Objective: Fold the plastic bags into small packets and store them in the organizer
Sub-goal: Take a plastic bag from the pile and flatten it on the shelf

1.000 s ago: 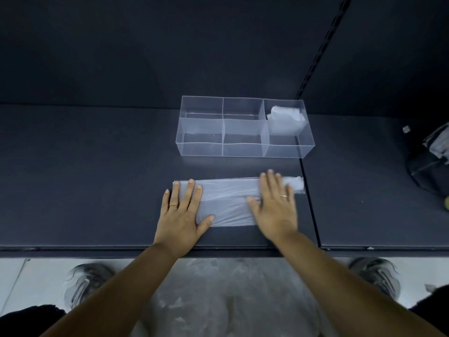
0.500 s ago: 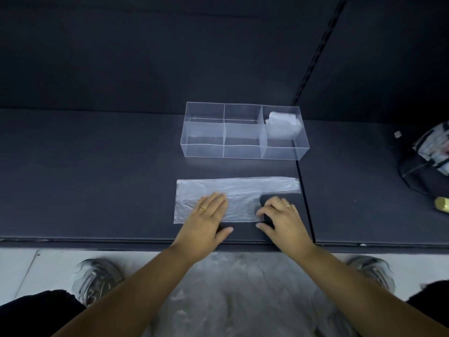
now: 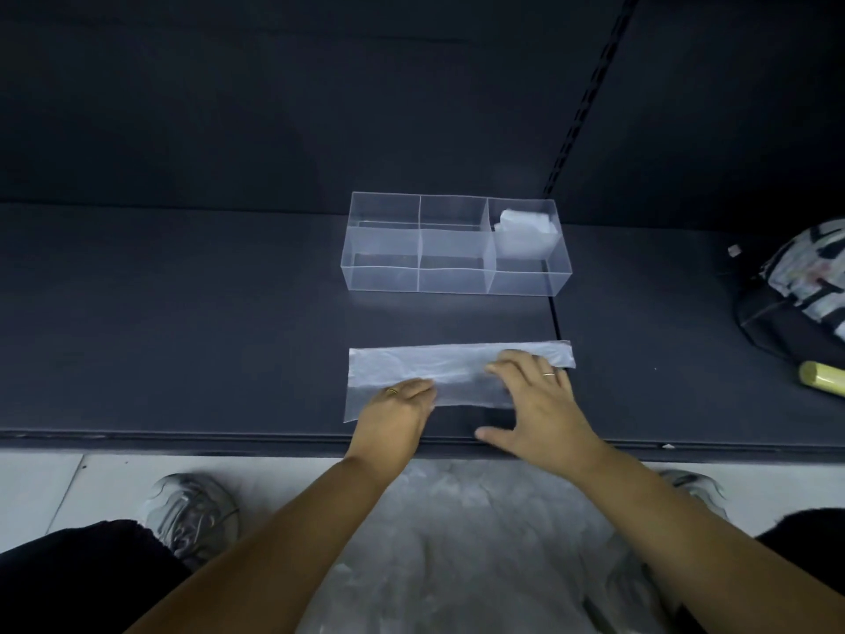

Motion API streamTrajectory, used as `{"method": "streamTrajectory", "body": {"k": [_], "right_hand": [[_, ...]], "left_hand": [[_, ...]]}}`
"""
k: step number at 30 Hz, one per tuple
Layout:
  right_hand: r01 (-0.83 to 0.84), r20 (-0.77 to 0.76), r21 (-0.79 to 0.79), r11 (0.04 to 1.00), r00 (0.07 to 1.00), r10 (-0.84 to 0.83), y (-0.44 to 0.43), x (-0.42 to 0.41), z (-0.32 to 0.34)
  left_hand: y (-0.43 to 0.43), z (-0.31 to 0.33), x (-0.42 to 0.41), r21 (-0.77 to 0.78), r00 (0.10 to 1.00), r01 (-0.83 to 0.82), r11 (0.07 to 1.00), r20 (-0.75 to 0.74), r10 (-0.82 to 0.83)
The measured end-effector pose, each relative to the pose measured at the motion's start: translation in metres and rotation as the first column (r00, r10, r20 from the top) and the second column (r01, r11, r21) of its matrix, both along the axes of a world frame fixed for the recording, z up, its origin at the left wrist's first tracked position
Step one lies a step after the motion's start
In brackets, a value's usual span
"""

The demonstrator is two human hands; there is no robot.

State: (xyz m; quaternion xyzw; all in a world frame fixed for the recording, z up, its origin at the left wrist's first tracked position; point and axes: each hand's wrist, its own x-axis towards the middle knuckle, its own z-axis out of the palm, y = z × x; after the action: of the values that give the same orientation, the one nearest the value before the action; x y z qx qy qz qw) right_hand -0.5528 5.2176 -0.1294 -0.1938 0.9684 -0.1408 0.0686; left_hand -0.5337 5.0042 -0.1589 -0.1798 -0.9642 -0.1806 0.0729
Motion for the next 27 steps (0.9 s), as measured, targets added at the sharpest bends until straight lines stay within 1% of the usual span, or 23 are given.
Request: {"method": "streamTrajectory", "body": {"k": [2,4,5,7,8,9,10,12,14,16,17,19,21,23,24,25,26,27], "right_hand": [[-0.099,-0.018,0.049,0.994,0.995,0.100,-0.014,0.006,-0.003],[-0.113,-0.043,0.073,0.991,0.992,0.117,-0.027,0.006,-0.011],[-0.085,-0.050,0.030,0.996,0.995,0.087,-0.030,0.004,-0.014],[0.049,-0.008,-0.193,0.980,0.999,-0.051,-0.029,-0.003,-0.017],[0.138,0.048,-0.303,0.943,0.990,-0.130,-0.027,-0.007,-0.017],[0.232,0.126,-0.368,0.900,0.972,-0.199,-0.023,-0.013,-0.016],[0.316,0.213,-0.401,0.860,0.945,-0.248,-0.020,-0.018,-0.015],[0.451,0.367,-0.421,0.787,0.878,-0.307,-0.016,-0.028,-0.015],[0.556,0.464,-0.425,0.714,0.812,-0.356,-0.015,-0.035,-0.018],[0.628,0.510,-0.441,0.640,0.763,-0.397,-0.017,-0.038,-0.022],[0.647,0.518,-0.445,0.619,0.750,-0.412,-0.018,-0.039,-0.024],[0.665,0.515,-0.444,0.600,0.738,-0.436,-0.022,-0.040,-0.025],[0.681,0.513,-0.435,0.589,0.725,-0.459,-0.025,-0.042,-0.026],[0.690,0.514,-0.420,0.589,0.716,-0.472,-0.026,-0.042,-0.027],[0.687,0.507,-0.413,0.598,0.718,-0.476,-0.026,-0.042,-0.028],[0.685,0.500,-0.408,0.604,0.721,-0.480,-0.026,-0.042,-0.029],[0.684,0.493,-0.408,0.604,0.722,-0.484,-0.026,-0.042,-0.030],[0.685,0.487,-0.411,0.602,0.723,-0.490,-0.027,-0.042,-0.031]], "left_hand": [[0.002,-0.001,0.004,0.027,1.000,0.004,1.000,0.029,-0.005],[0.003,0.002,0.005,0.022,0.997,0.018,1.000,0.081,-0.020],[0.002,0.004,0.005,0.019,0.992,0.013,1.000,0.129,-0.016],[-0.003,0.003,0.002,0.043,0.970,-0.036,0.998,0.243,0.025],[-0.009,0.004,0.000,0.090,0.958,-0.071,0.993,0.283,0.043],[-0.015,0.006,-0.002,0.141,0.943,-0.114,0.984,0.326,0.062],[-0.022,0.010,-0.005,0.192,0.927,-0.174,0.966,0.364,0.094],[-0.042,0.014,-0.013,0.298,0.884,-0.314,0.902,0.438,0.163],[-0.061,0.016,-0.020,0.366,0.820,-0.467,0.805,0.520,0.239],[-0.075,0.015,-0.024,0.402,0.739,-0.602,0.690,0.608,0.290],[-0.080,0.015,-0.024,0.409,0.705,-0.643,0.647,0.647,0.292],[-0.082,0.011,-0.026,0.410,0.670,-0.684,0.603,0.681,0.296],[-0.079,0.009,-0.028,0.383,0.642,-0.724,0.574,0.677,0.359],[-0.070,0.010,-0.028,0.308,0.620,-0.753,0.582,0.631,0.467],[-0.065,0.010,-0.026,0.251,0.625,-0.754,0.607,0.559,0.546],[-0.059,0.011,-0.023,0.212,0.658,-0.739,0.639,0.429,0.619],[-0.052,0.011,-0.019,0.208,0.715,-0.697,0.686,0.264,0.647],[-0.043,0.011,-0.014,0.206,0.781,-0.623,0.754,0.112,0.615]]}}
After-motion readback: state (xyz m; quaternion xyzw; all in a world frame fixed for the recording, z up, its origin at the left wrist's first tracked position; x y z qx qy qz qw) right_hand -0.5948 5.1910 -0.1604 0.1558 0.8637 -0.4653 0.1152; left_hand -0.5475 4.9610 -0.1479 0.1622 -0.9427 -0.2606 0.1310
